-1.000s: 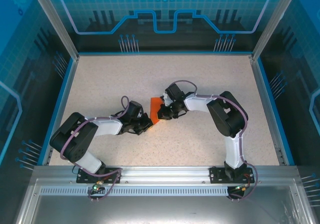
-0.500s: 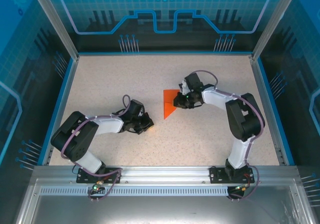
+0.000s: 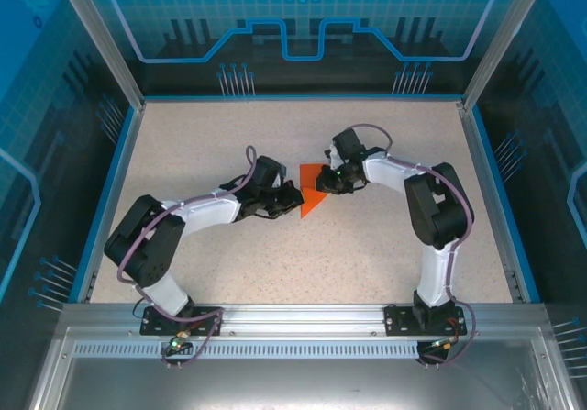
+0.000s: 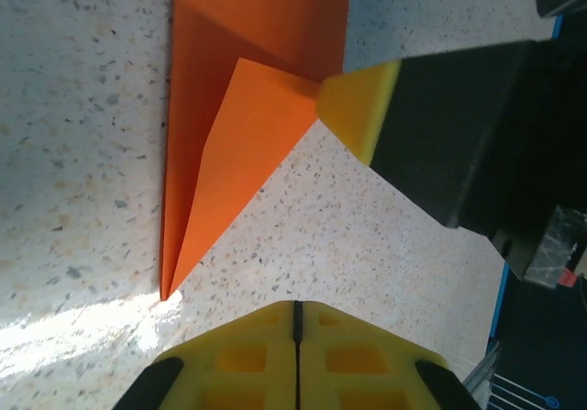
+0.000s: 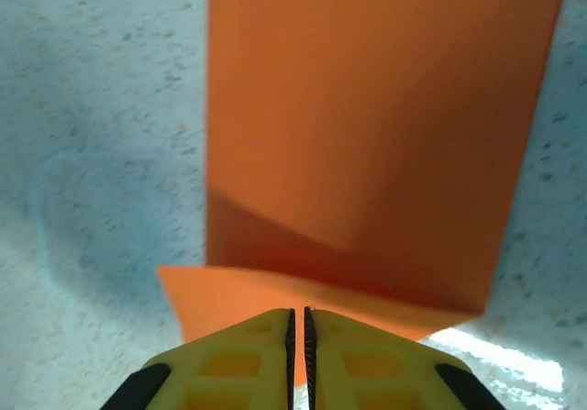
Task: Fold a paper plane with a square sheet of paper (pick it up from the middle)
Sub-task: Rotate the paper at the center of the table.
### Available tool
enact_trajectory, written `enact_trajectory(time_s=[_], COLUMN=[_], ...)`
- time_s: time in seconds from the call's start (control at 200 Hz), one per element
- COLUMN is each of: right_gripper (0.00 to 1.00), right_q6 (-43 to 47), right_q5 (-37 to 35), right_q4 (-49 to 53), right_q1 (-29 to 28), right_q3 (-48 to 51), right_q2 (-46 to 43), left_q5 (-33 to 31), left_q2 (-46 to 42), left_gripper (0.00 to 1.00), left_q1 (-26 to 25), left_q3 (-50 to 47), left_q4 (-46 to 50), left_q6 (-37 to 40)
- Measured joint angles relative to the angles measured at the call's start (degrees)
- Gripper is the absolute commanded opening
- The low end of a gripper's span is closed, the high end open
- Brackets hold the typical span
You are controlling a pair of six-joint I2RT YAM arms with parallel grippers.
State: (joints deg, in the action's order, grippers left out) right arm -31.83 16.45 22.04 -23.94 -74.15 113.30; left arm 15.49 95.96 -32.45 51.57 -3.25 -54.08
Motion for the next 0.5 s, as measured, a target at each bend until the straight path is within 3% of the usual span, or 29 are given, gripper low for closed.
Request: enact_trajectory(time_s=[0.155, 0.5], right_gripper=[0.13, 0.13], right_q6=[0.4, -3.7], right_q5=[-0.8, -1.0], right_q4=[1.3, -0.9], right_q1=[0.0, -2.8], right_q3=[-0.4, 2.9], right_q2=[1.9, 0.9], left_q5=[-0.4, -0.7], left_q2=[1.5, 1.4], left_gripper=[0.17, 0.16], left_q1=[0.0, -0.1], left_q3=[0.0, -2.3], left_q4=[0.0, 0.0], left_q6=[-1.3, -1.5])
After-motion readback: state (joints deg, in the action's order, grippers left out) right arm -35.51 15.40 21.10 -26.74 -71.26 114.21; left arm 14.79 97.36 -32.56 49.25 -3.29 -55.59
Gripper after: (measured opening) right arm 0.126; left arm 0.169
